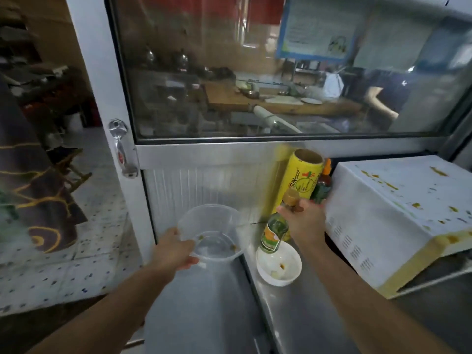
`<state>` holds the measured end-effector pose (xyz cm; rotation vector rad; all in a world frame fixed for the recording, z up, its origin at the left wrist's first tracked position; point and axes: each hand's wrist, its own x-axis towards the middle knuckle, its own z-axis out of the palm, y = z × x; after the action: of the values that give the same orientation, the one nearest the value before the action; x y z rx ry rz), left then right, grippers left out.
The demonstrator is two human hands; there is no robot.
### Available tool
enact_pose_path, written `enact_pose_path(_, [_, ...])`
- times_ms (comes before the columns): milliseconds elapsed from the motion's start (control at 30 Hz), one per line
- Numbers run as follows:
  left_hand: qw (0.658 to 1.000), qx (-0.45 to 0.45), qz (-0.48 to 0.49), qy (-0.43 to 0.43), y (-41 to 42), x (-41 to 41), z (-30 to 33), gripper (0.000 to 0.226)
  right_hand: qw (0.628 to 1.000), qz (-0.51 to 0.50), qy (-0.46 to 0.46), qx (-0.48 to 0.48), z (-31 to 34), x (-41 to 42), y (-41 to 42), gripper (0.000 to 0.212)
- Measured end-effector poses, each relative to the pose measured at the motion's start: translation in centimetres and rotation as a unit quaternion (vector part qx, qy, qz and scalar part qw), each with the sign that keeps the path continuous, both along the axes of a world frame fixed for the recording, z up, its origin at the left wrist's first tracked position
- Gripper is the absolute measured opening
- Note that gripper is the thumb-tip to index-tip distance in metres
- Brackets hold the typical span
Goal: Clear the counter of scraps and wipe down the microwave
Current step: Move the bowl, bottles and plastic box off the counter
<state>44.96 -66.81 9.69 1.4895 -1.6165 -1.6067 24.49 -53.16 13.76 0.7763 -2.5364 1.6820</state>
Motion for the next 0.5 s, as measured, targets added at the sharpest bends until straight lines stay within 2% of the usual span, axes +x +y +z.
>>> enact_pose_path(200, [0.998,0.033,-0.05,-0.019,-4.0,-0.7,-1.9,0.031,0.998,-0.04,0.01,0.054,-1.4,-0.2,-3.8,0.022])
enact_pose_path(500, [0.994,0.042,-0.094,-0.042,-7.2,-2.0,-4.3,0.034,0.994,-0.087,-0.013,0.071,-5.9,-2.9,-9.3,0.022])
